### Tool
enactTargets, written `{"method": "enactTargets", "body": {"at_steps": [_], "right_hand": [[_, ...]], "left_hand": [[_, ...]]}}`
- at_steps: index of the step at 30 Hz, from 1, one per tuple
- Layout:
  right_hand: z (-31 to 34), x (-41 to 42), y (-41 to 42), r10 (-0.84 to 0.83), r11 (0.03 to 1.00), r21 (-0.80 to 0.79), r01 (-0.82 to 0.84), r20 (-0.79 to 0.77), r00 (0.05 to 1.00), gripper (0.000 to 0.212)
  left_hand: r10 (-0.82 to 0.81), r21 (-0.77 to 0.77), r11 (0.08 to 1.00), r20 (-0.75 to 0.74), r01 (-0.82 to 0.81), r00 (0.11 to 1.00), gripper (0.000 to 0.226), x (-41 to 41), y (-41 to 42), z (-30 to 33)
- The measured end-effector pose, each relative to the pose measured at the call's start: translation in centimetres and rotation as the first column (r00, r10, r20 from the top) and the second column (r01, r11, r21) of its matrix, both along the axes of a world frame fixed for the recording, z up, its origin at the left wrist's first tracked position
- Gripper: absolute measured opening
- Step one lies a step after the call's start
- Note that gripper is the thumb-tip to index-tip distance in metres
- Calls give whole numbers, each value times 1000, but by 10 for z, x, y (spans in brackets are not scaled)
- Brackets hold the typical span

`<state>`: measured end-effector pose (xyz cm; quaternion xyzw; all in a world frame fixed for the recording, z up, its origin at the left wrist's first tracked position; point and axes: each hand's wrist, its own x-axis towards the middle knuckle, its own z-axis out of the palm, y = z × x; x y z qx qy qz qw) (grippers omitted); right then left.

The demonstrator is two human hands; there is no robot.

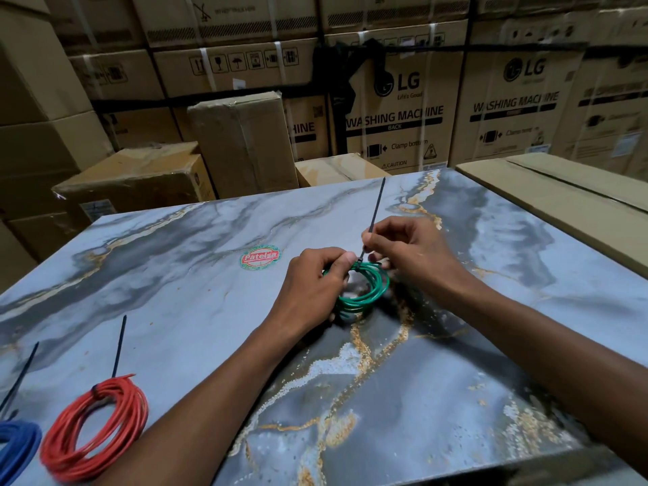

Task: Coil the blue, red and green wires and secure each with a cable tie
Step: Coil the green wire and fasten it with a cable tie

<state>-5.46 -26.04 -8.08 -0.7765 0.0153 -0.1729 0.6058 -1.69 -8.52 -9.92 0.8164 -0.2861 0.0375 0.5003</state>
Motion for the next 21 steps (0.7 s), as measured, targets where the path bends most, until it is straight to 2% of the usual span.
{"method": "enactTargets", "body": {"at_steps": [5, 10, 16, 21], "right_hand": [[-4, 3, 2, -15, 1000, -7, 15, -29, 999, 13], [-8, 5, -2, -24, 1000, -16, 24, -29, 999, 12], [-6, 5, -3, 2, 998, 62, -1, -23, 1000, 9], [1, 1, -1, 41, 998, 56, -39, -36, 998, 10]], "left_hand": [[-17, -96, 995, -83, 9, 996, 23, 0, 0, -1], [76, 7, 997, -24, -75, 997, 33, 8, 2, -2], [-49, -40, 998, -91, 45, 995, 22, 1, 3, 2], [-26, -54, 998, -61, 22, 998, 18, -3, 0, 2]]}}
